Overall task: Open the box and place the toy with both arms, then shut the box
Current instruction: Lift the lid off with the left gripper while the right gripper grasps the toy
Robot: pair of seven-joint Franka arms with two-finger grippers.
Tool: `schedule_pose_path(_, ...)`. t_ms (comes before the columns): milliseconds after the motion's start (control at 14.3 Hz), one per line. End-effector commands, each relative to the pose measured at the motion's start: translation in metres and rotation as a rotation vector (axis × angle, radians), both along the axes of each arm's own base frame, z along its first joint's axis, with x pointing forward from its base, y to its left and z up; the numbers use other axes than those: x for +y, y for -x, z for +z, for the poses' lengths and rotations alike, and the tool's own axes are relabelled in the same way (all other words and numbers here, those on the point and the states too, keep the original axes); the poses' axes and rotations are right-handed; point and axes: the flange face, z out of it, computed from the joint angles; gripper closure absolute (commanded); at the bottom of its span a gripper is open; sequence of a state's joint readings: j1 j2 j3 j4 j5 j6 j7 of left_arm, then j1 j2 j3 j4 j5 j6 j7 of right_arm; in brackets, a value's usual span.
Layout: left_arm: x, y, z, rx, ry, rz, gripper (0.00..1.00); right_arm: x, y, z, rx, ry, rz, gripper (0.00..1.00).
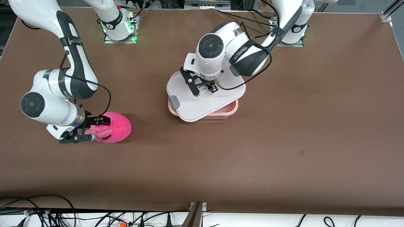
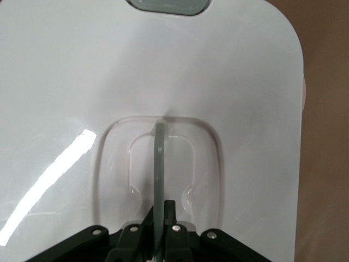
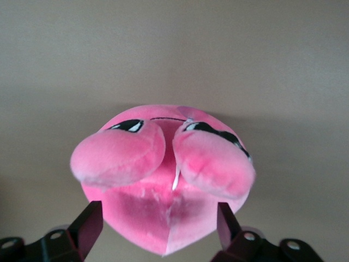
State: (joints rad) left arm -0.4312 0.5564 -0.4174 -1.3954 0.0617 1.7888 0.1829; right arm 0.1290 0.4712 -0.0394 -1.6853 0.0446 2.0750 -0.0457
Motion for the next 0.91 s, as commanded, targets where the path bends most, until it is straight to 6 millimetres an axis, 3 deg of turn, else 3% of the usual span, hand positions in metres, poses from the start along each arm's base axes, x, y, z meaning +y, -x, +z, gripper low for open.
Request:
schedule_pose_path(0,0.024,-0.013,0.036,0.047,-0.022,0.013,1.00,0.001,0.008,-0.018,-0.011,-0.015,-0.008,0.31)
schedule_pose_path(209,0.047,-0.015,0.047,0.101,-0.076,0.011,1.00,0.000,0.009,-0.019,-0.016,-0.016,0.010,0.69)
schedule_pose_path(349,0.066,-0.022,0.055,0.114,-0.070,-0.053,1.00,0.000,0.007,-0.015,-0.021,-0.018,0.018,1.00)
schedule_pose_path(698,0.152,-0.064,0.066,0.203,0.012,-0.159,1.00,0.002,-0.002,0.010,-0.040,-0.018,0.030,1.00)
schedule_pose_path(837,0.182,-0.075,0.066,0.236,0.030,-0.203,1.00,0.017,-0.005,0.024,-0.033,-0.015,0.074,1.00)
